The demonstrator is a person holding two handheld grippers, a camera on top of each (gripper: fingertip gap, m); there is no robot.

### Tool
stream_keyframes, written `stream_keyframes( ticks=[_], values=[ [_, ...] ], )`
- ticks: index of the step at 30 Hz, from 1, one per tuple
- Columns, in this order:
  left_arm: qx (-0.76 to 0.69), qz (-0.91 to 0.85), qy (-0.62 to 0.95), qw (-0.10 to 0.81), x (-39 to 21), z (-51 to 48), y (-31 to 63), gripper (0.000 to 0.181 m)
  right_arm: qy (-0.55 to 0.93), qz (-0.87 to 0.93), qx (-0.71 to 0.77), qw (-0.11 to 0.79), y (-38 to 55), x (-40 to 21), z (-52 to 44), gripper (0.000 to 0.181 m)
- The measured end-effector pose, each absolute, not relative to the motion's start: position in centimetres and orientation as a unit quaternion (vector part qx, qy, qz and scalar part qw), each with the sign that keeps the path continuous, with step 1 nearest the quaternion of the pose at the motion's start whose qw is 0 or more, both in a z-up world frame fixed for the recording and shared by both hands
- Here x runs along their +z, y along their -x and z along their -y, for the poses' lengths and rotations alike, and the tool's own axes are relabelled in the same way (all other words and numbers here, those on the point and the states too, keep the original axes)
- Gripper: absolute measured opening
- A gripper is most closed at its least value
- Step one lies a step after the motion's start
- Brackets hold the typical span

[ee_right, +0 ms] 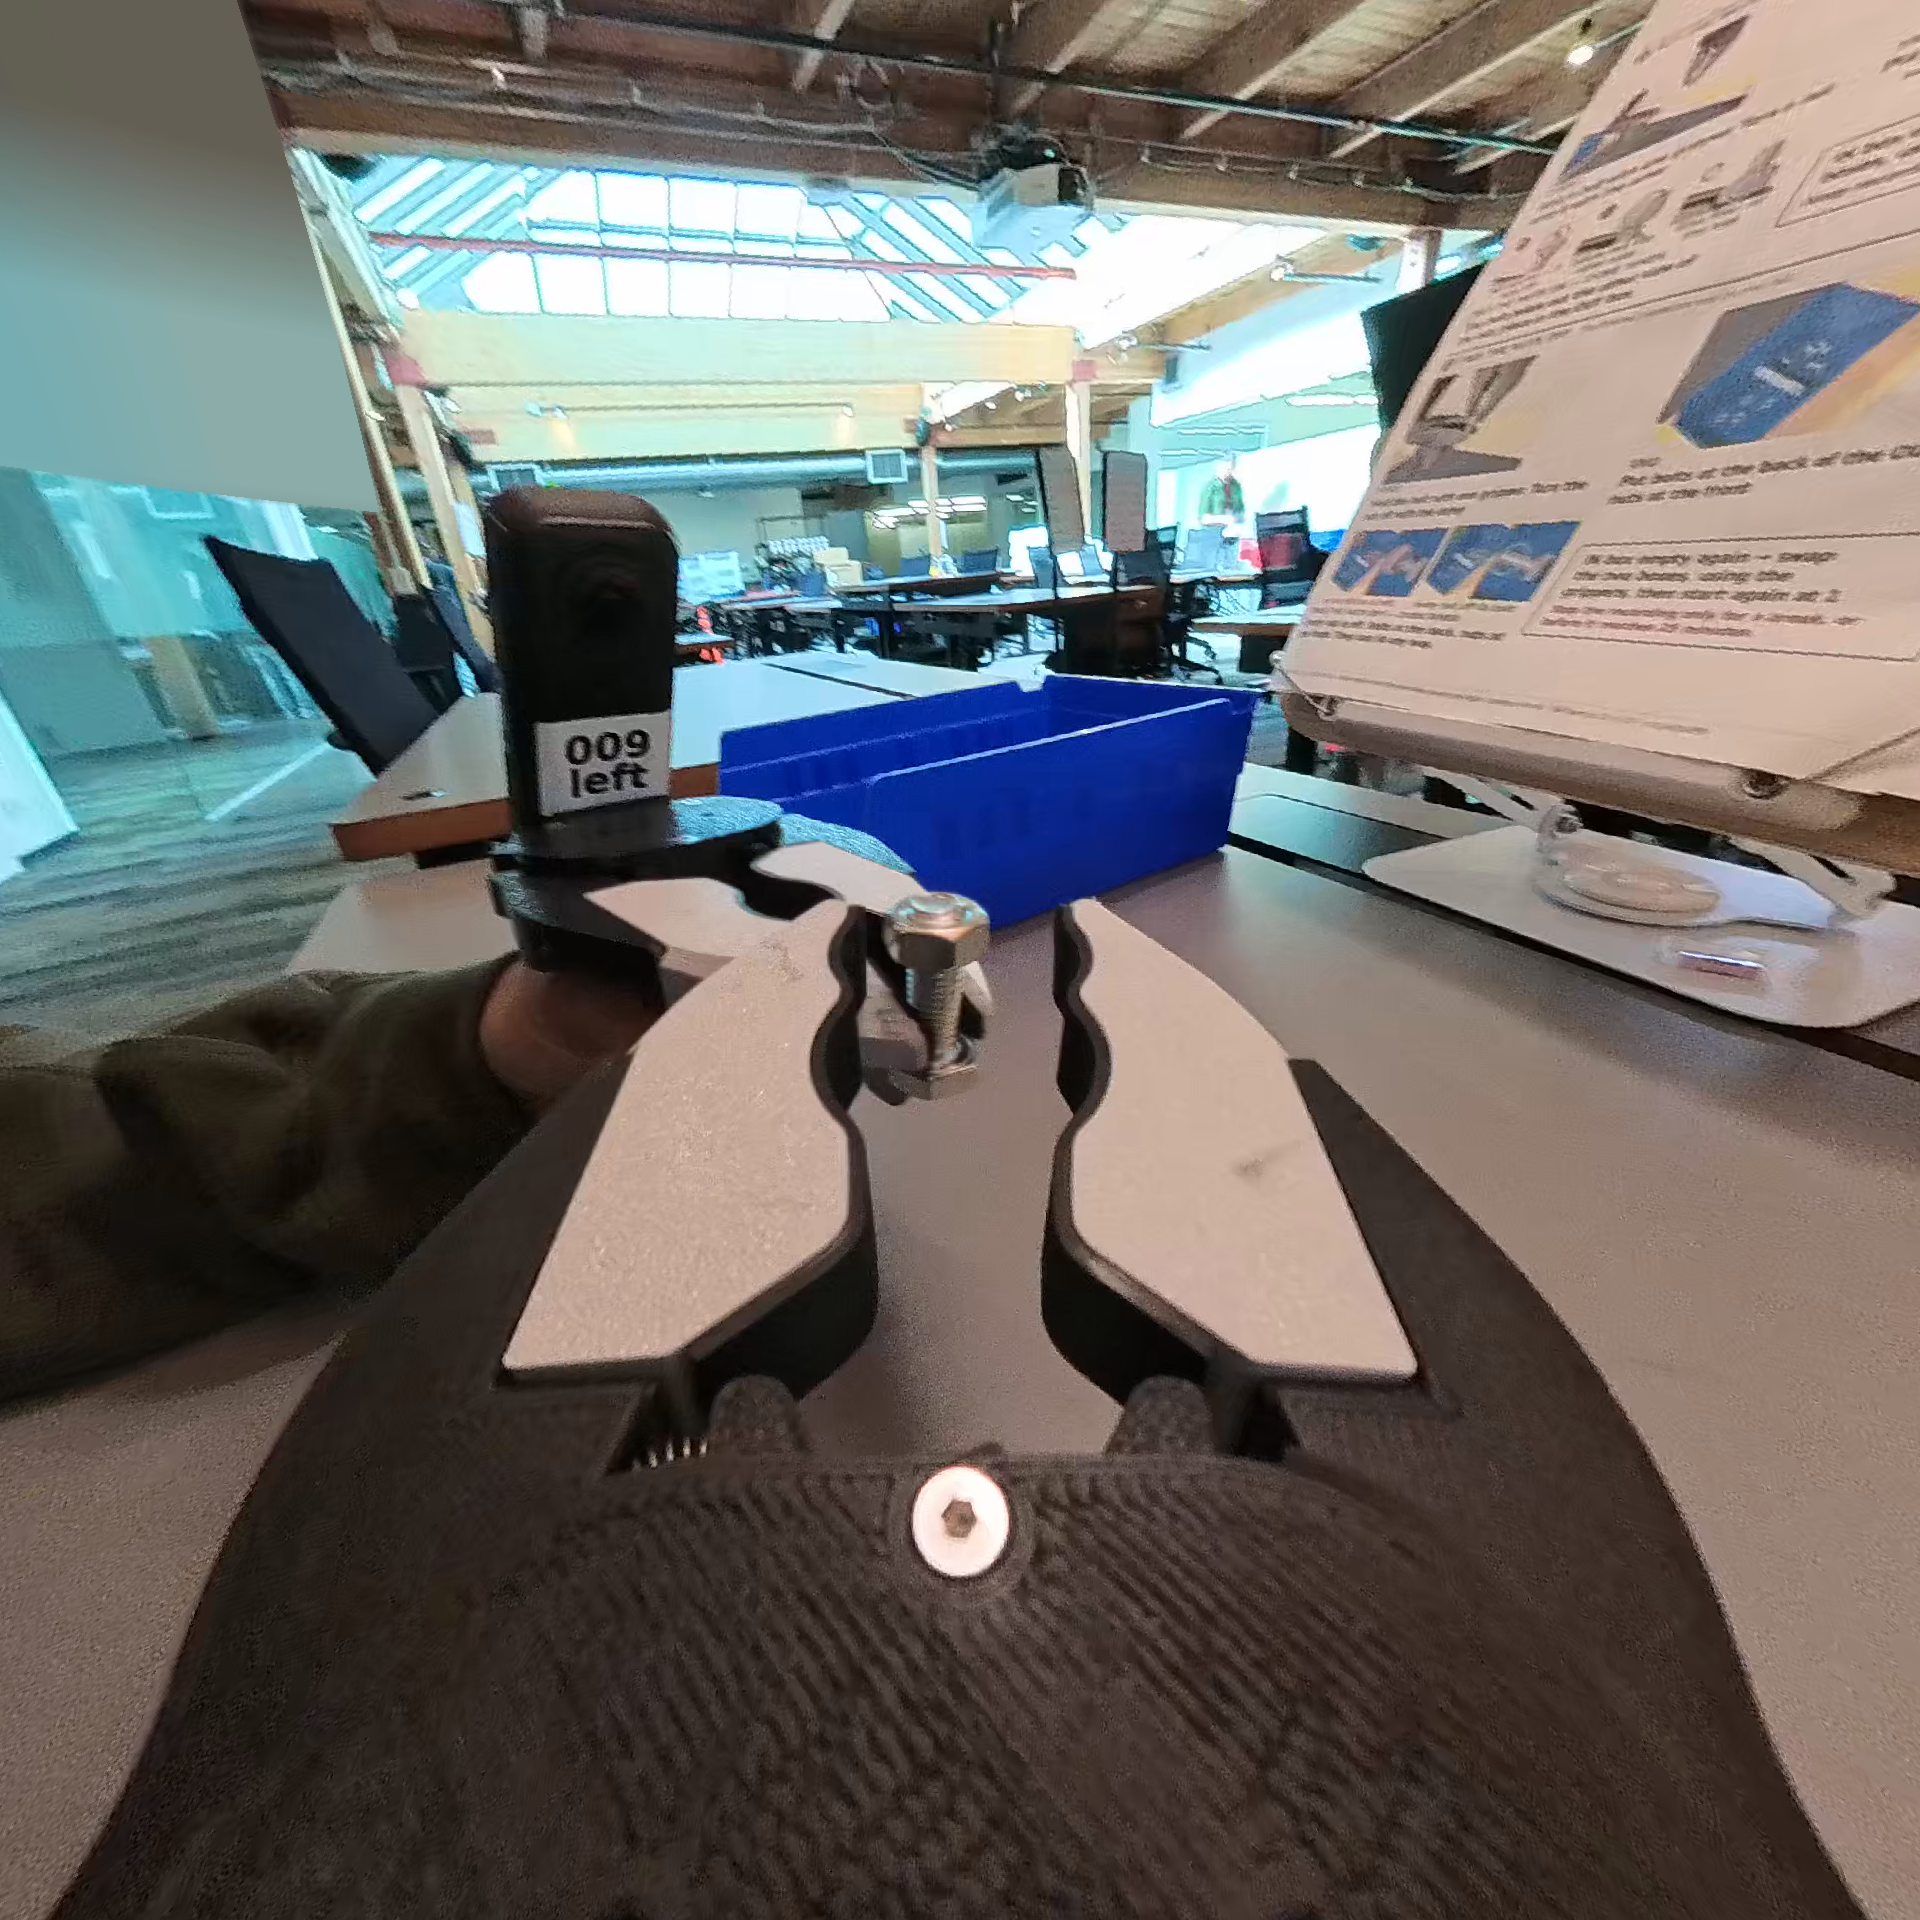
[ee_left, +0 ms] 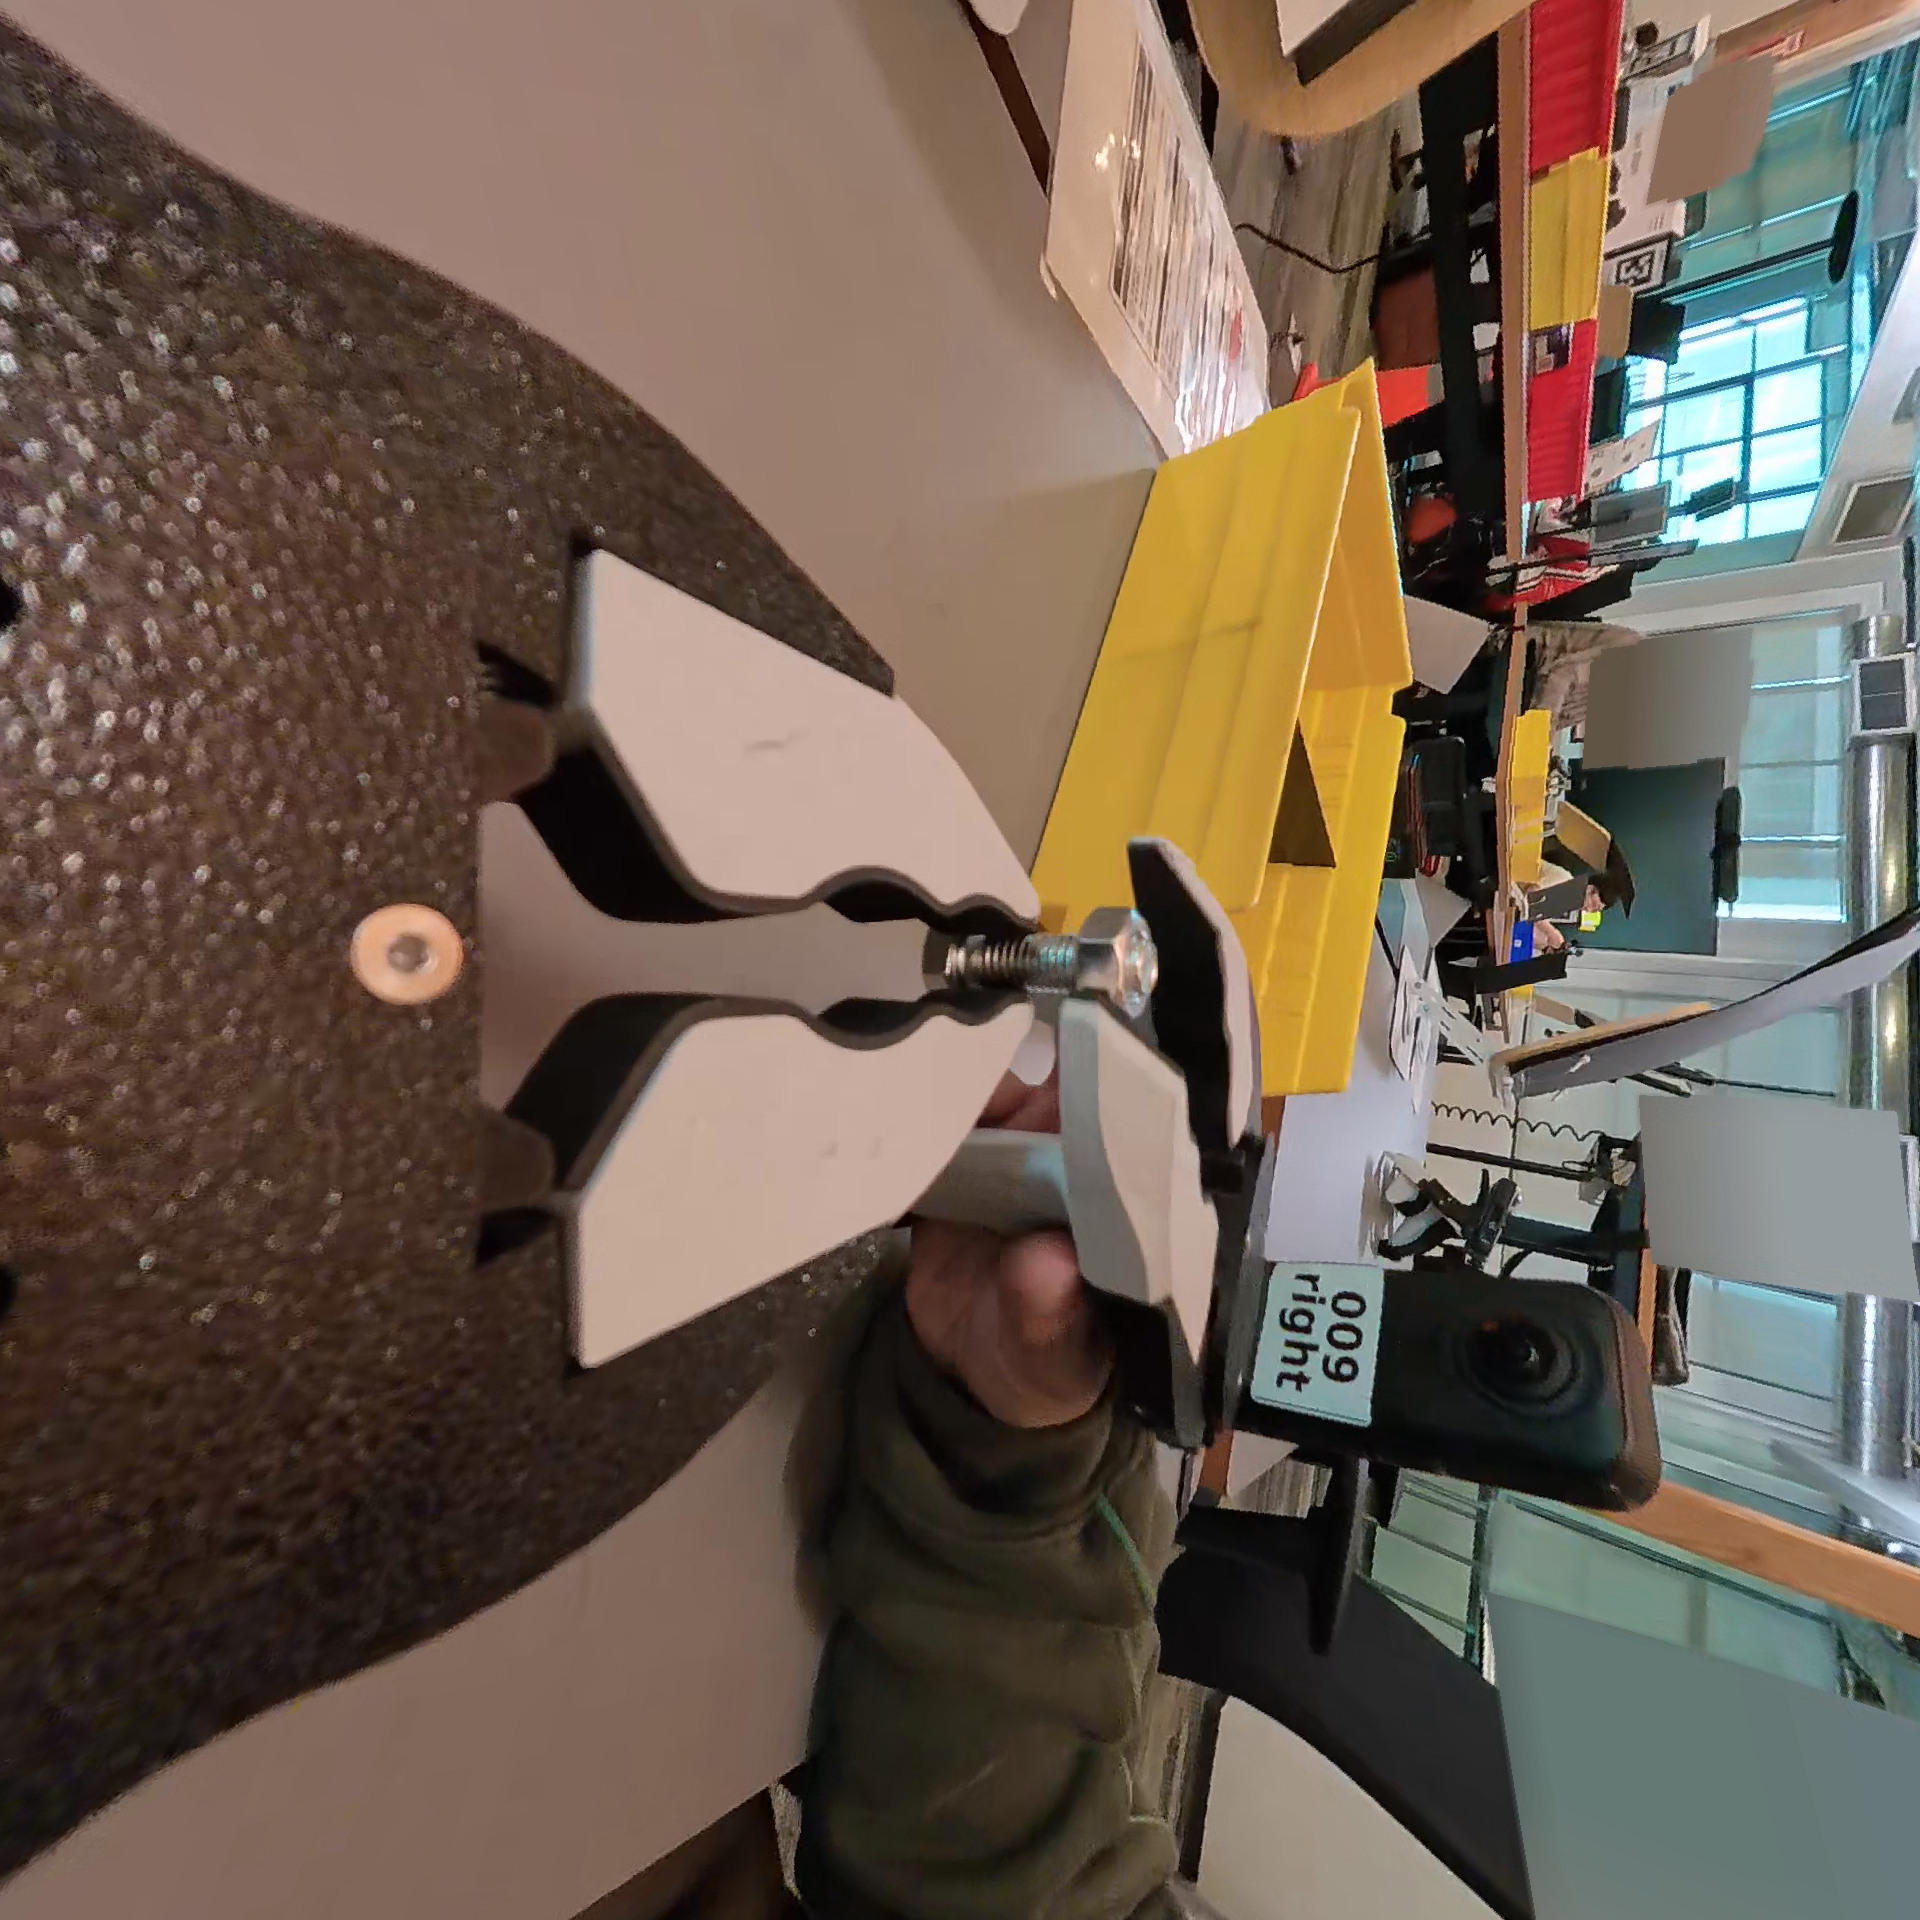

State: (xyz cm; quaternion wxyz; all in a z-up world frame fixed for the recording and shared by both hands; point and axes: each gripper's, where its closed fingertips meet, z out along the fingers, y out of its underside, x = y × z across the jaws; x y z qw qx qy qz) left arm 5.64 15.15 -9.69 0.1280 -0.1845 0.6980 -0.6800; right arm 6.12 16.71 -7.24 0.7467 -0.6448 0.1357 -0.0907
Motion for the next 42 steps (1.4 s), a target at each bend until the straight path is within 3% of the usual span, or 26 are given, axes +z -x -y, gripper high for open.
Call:
stream_keyframes(
  ticks=[5,6,8,19,22,25,39,41,42],
  values=[
    [-0.695,-0.677,0.201,0.136,-9.1,-16.1,-6.2,0.009,0.642,-0.179,-0.086,0.740,-7.7,-7.6,-15.5,0.044],
    [-0.704,-0.668,0.201,0.131,-8.7,-16.4,-6.1,0.009,0.642,-0.200,-0.103,0.733,-8.6,-7.9,-14.9,0.030],
    [-0.690,-0.676,0.217,0.142,-9.1,-16.8,-6.7,0.009,0.636,-0.203,-0.106,0.737,-8.9,-8.0,-14.2,0.040],
    [-0.673,-0.701,0.184,0.150,-9.6,-14.6,-5.6,0.009,0.630,-0.154,-0.074,0.758,-6.5,-7.1,-15.8,0.038],
    [-0.697,-0.676,0.199,0.130,-9.0,-15.2,-5.8,0.009,0.624,-0.171,-0.061,0.760,-7.2,-7.1,-15.1,0.047],
    [-0.755,-0.616,0.202,0.098,-7.0,-16.3,-5.6,0.009,0.619,-0.209,-0.084,0.753,-8.7,-7.5,-13.9,0.034],
    [-0.732,-0.648,0.178,0.116,-7.9,-14.9,-5.0,0.009,0.594,-0.172,-0.036,0.785,-6.8,-6.2,-14.8,0.053],
    [-0.764,-0.612,0.182,0.097,-6.6,-15.9,-4.9,0.009,0.596,-0.228,-0.043,0.769,-8.7,-7.3,-13.9,0.034],
    [-0.765,-0.607,0.188,0.100,-6.5,-16.2,-5.2,0.009,0.603,-0.251,-0.056,0.755,-9.6,-8.1,-13.4,0.043]
  ],
)
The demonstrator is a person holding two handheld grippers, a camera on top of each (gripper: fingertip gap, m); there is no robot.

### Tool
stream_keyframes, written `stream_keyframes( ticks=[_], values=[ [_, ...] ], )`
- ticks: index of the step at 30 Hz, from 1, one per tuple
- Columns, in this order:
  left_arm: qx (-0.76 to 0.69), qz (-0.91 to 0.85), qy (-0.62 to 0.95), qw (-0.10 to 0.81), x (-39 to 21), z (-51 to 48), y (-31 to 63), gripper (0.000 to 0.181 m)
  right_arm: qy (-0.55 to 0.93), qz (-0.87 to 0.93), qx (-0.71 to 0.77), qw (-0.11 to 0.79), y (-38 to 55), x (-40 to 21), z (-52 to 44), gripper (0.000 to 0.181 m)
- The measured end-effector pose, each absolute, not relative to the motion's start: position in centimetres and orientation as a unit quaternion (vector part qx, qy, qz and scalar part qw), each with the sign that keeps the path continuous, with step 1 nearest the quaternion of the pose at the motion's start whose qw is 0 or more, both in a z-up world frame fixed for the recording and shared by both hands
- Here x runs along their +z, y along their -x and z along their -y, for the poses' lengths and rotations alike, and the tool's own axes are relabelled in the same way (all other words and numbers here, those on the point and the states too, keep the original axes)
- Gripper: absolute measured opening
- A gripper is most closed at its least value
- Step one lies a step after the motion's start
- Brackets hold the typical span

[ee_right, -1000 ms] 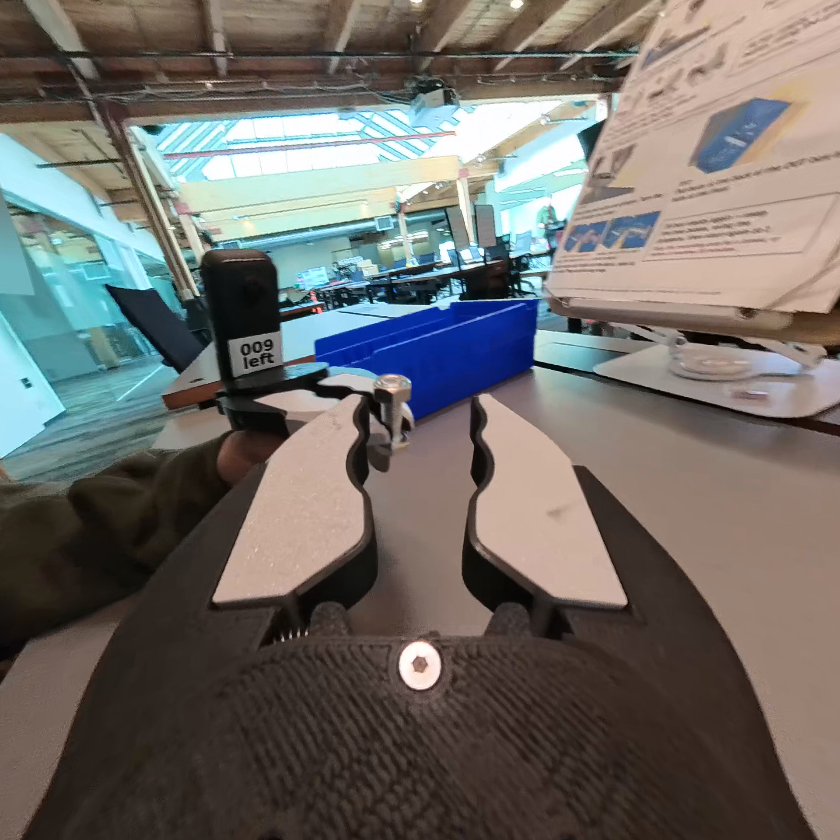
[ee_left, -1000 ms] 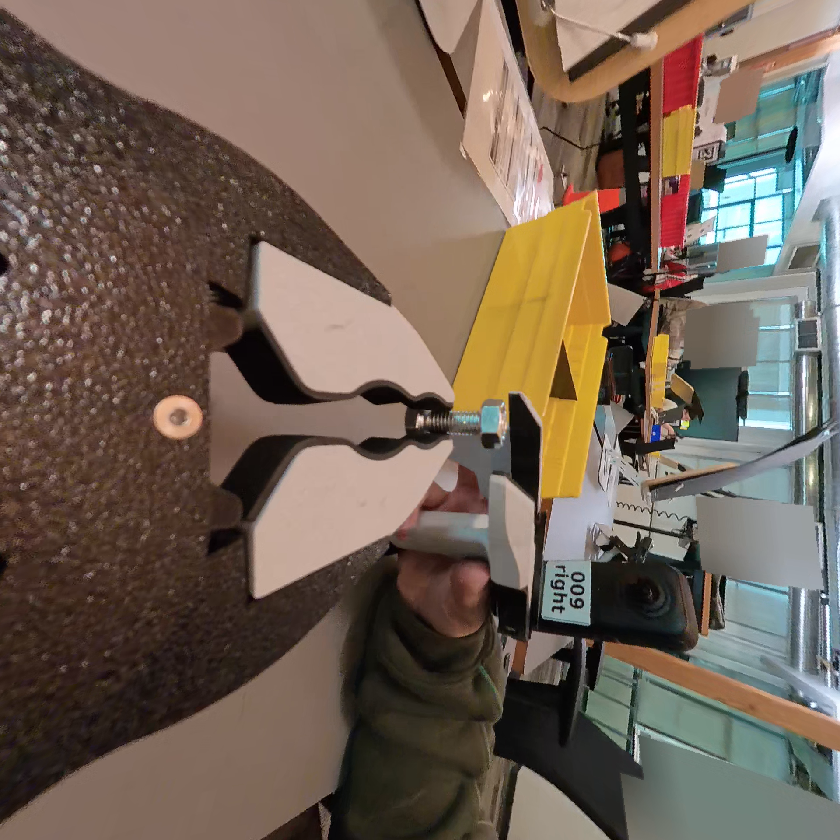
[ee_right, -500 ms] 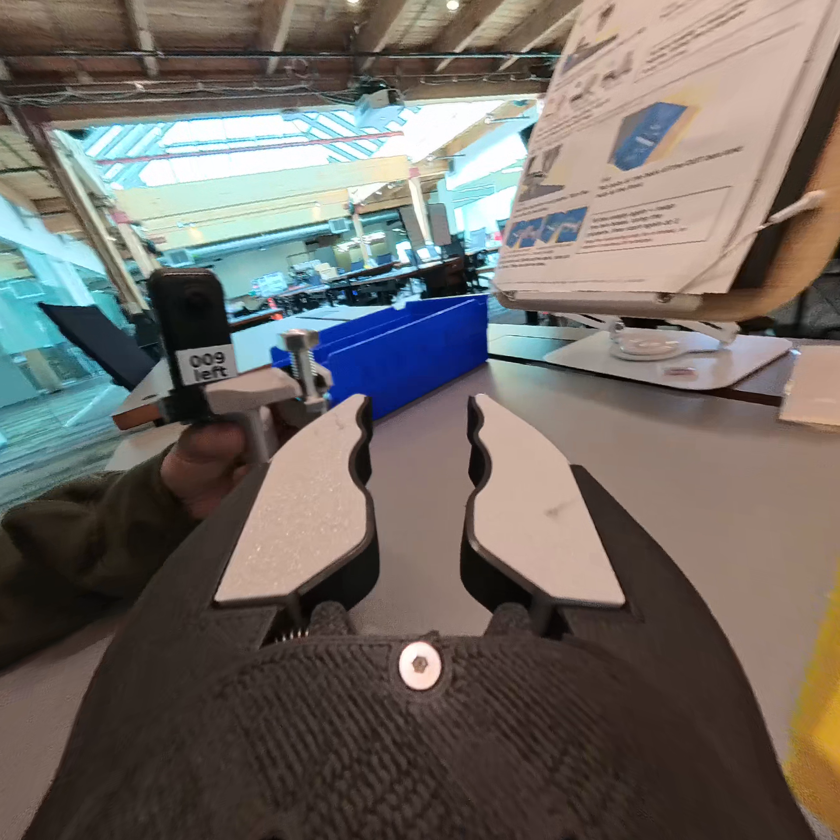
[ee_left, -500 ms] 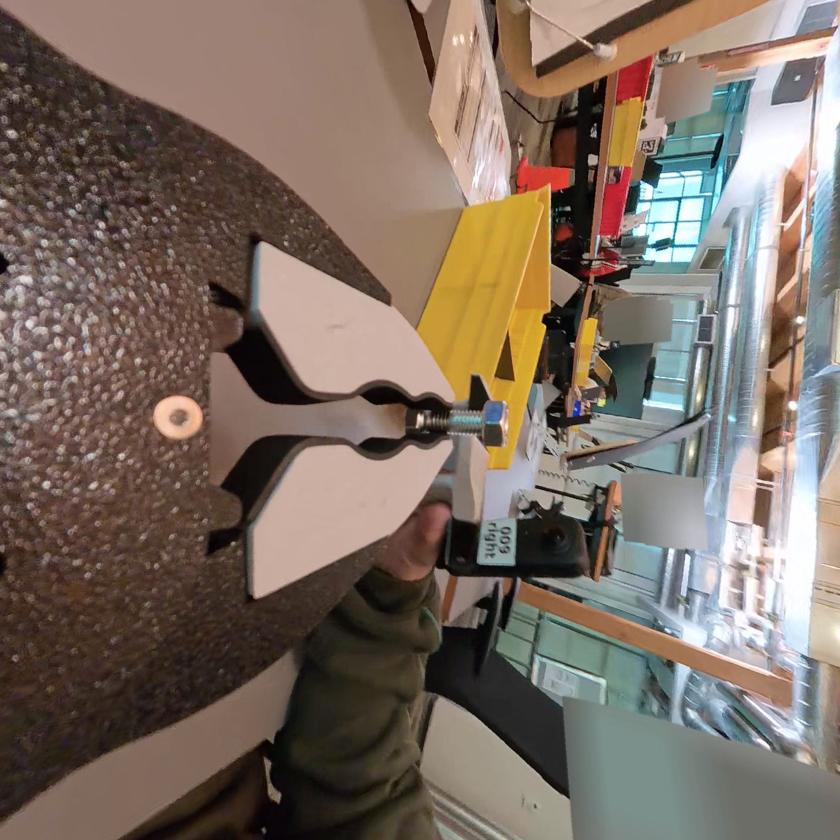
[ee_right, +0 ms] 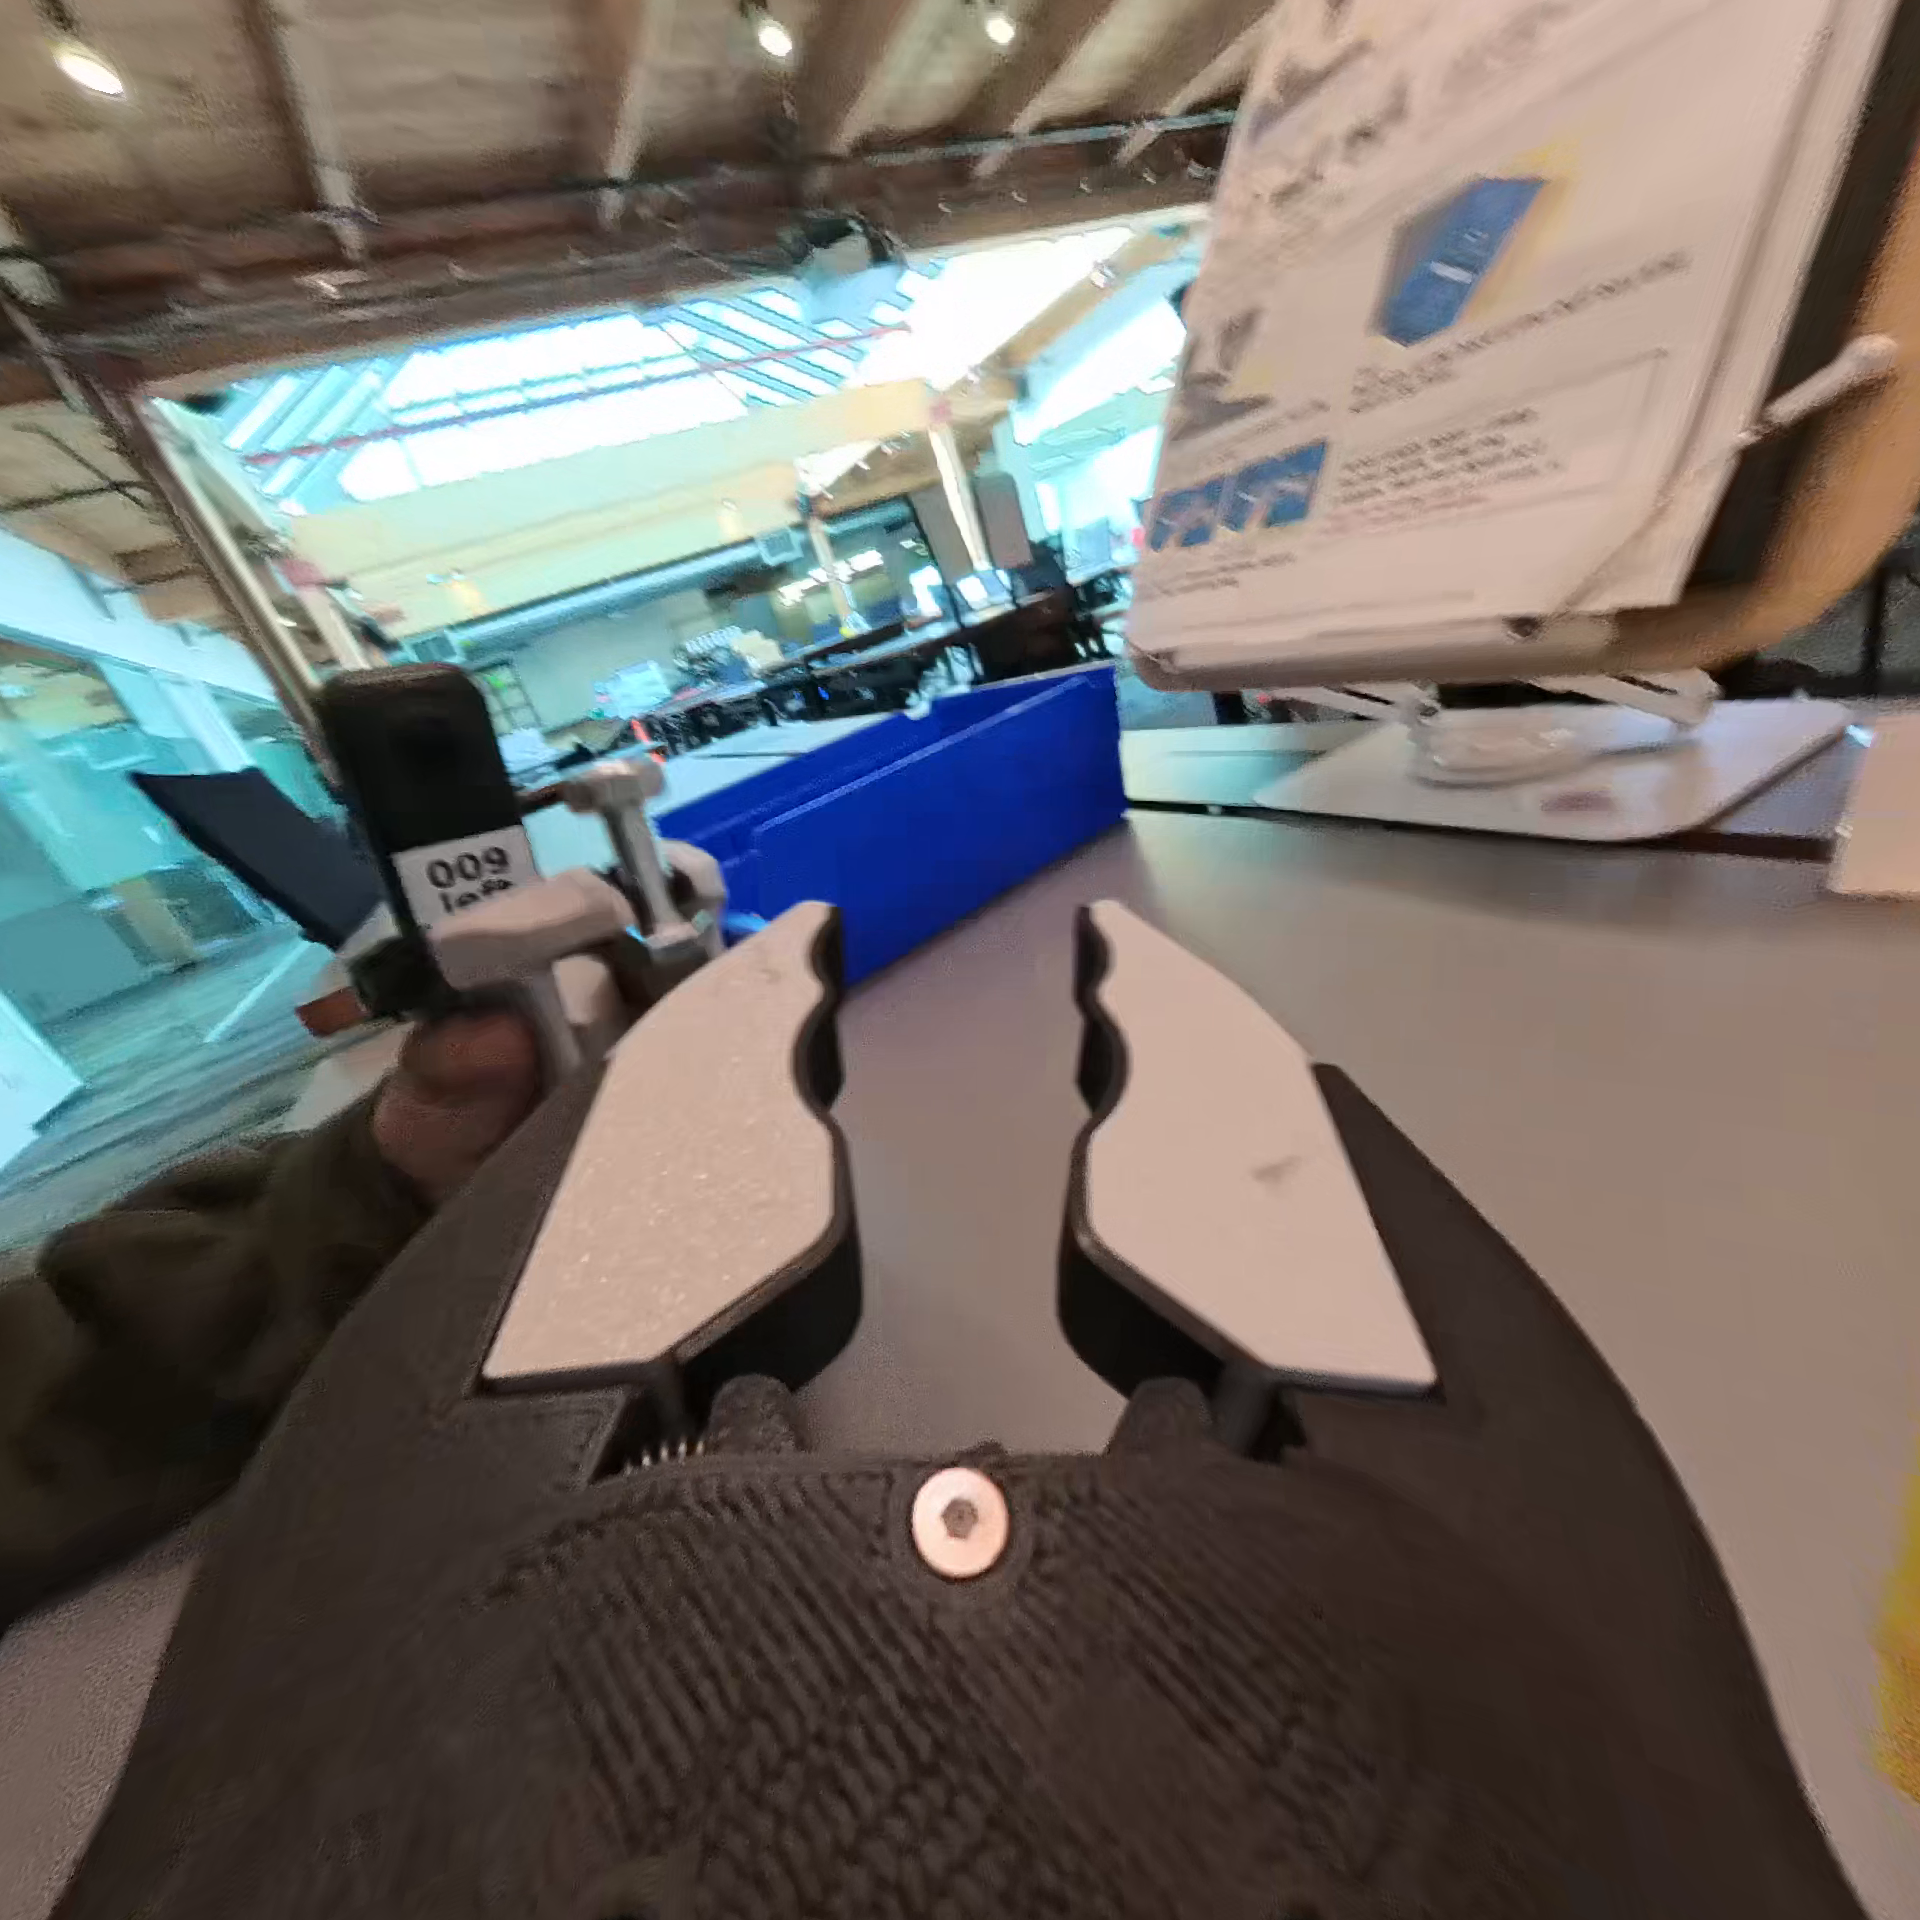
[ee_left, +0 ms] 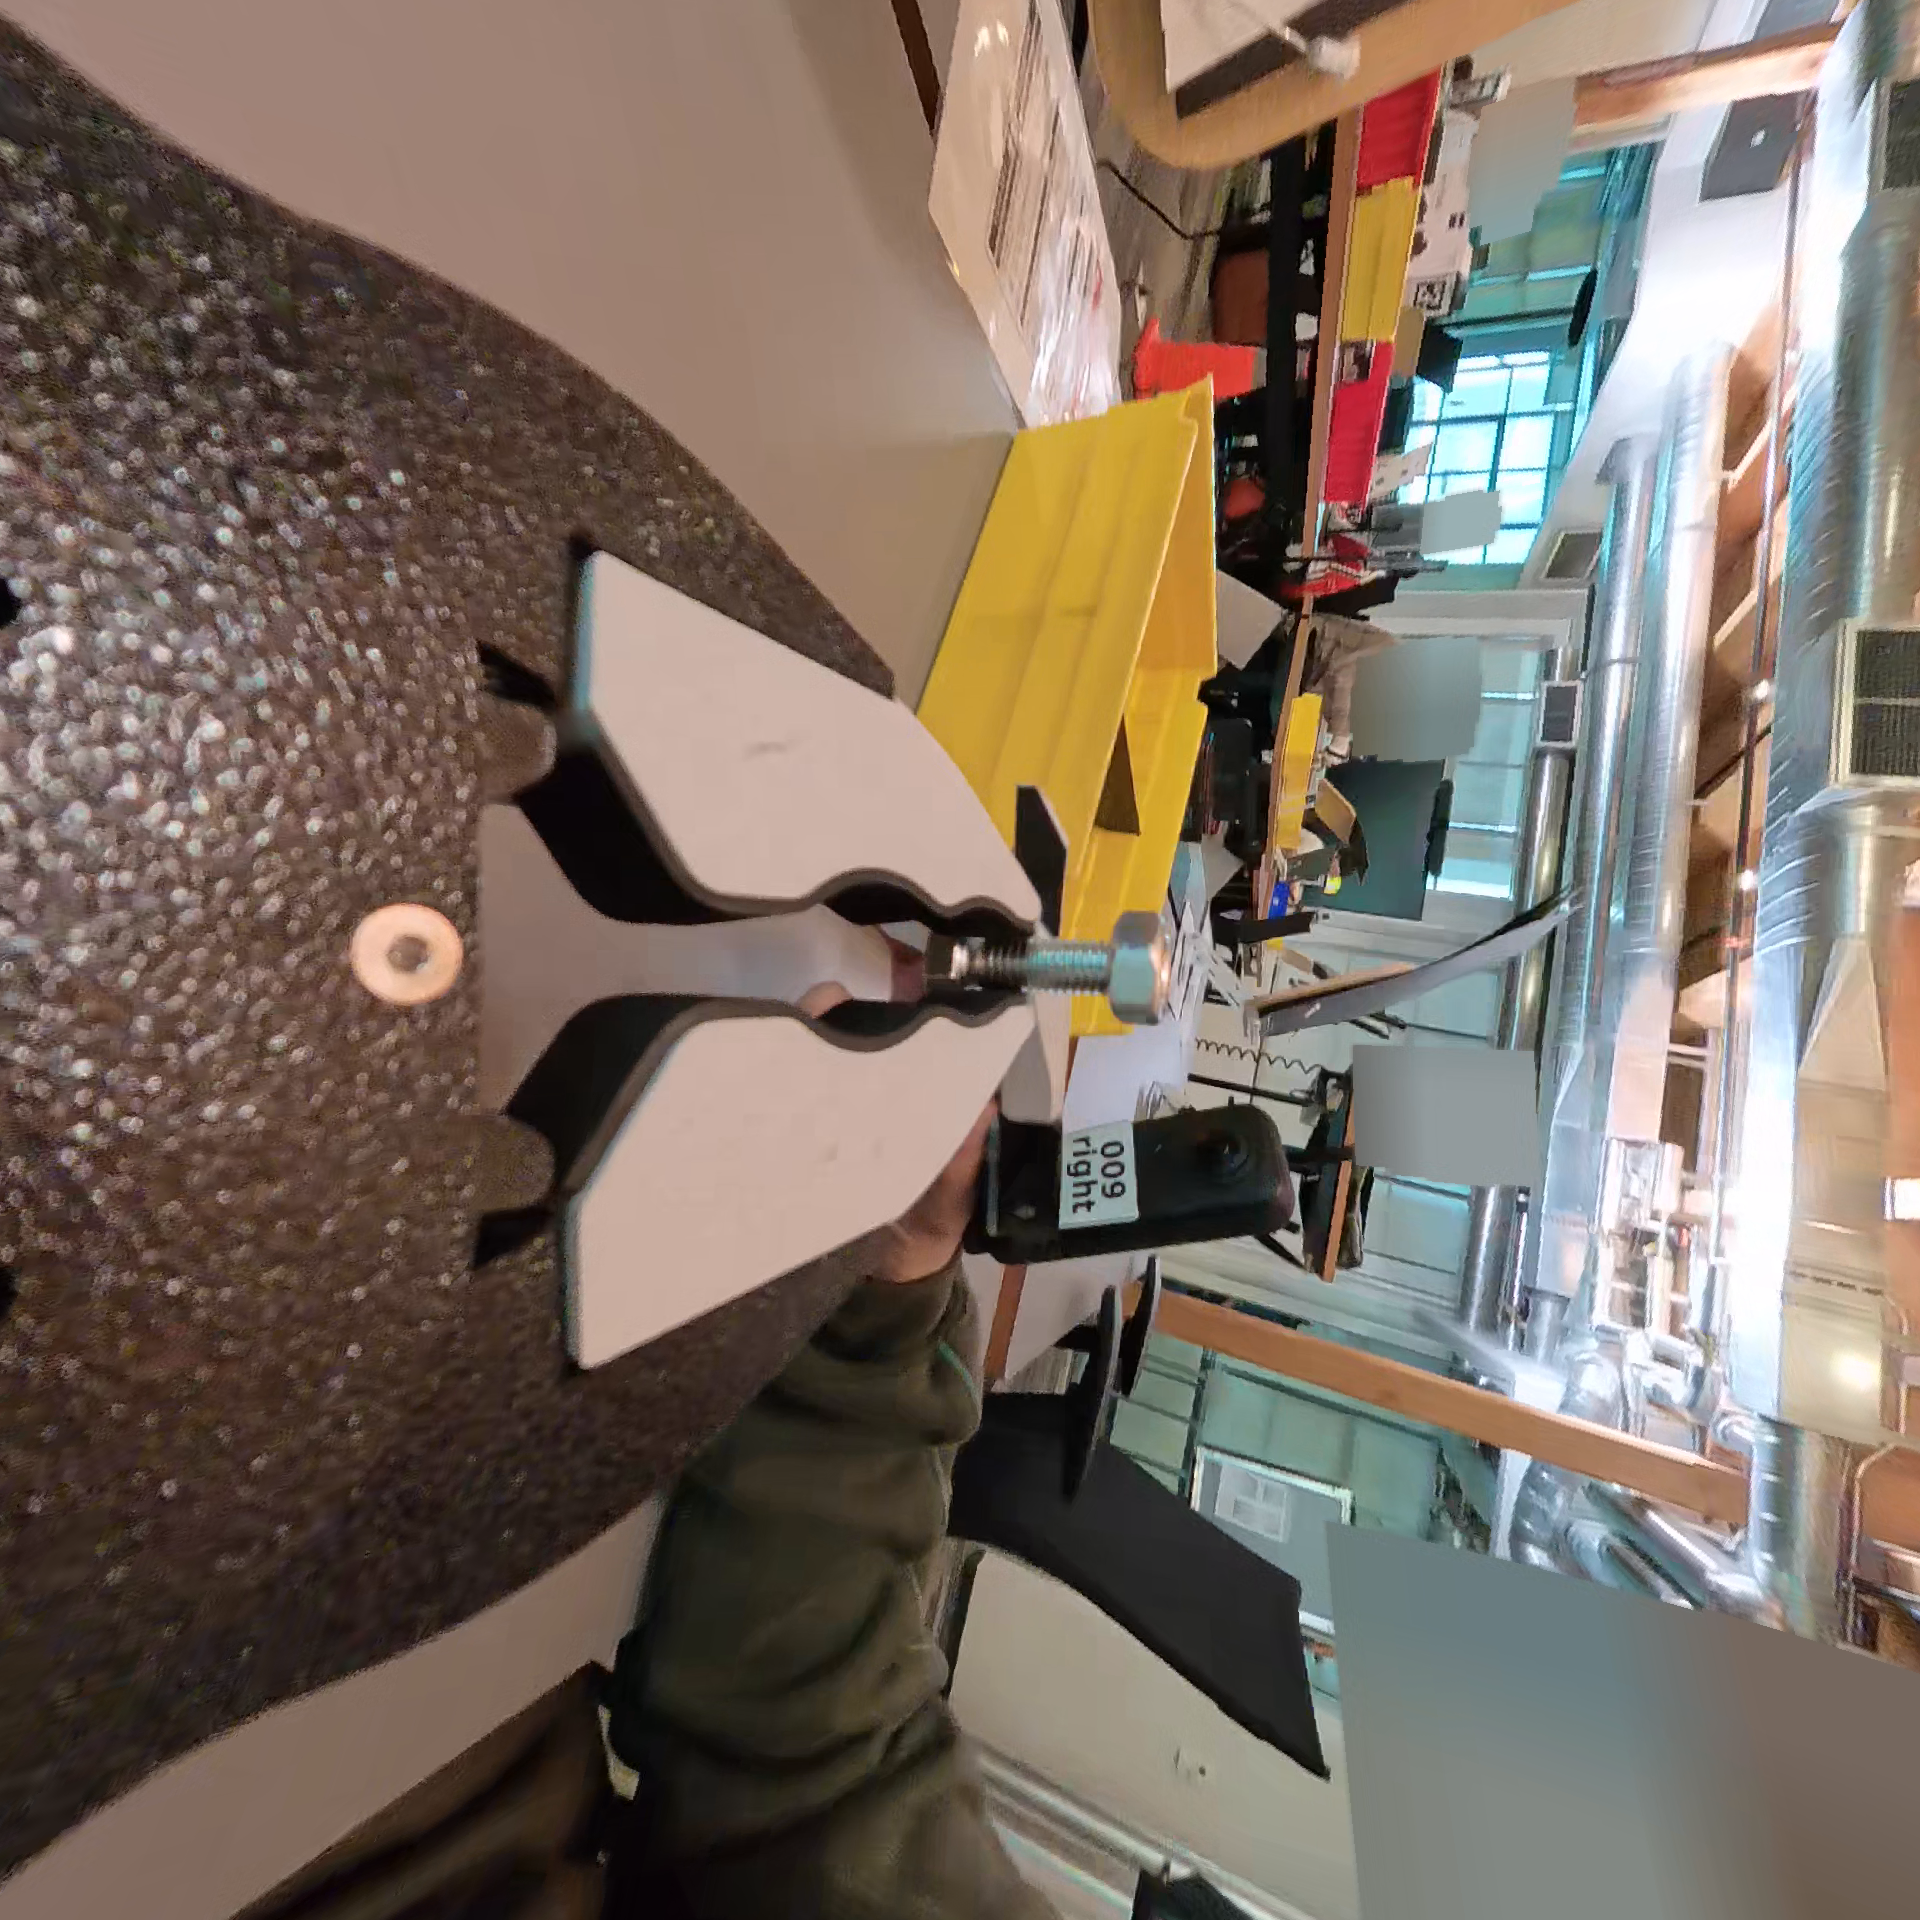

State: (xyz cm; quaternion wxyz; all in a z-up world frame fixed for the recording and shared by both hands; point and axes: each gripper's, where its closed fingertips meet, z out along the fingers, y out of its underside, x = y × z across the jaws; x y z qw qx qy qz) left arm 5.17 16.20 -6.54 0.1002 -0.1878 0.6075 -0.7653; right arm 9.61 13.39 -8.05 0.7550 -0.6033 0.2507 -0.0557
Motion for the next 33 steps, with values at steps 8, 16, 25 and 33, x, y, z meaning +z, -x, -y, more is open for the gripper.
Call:
stream_keyframes(
  ticks=[8,16,25,33],
  values=[
    [-0.704,-0.674,0.181,0.134,-8.8,-14.7,-5.3,0.009,0.583,-0.142,-0.046,0.799,-5.8,-5.2,-14.9,0.051],
    [-0.717,-0.659,0.192,0.124,-8.5,-15.2,-5.5,0.009,0.613,-0.186,-0.069,0.765,-7.7,-7.0,-14.5,0.055],
    [-0.703,-0.675,0.182,0.130,-9.0,-14.7,-5.4,0.009,0.587,-0.173,-0.065,0.788,-7.1,-5.8,-14.2,0.053],
    [-0.744,-0.629,0.199,0.109,-7.6,-15.7,-5.5,0.009,0.609,-0.224,-0.099,0.755,-9.2,-7.4,-13.4,0.040]
  ],
)
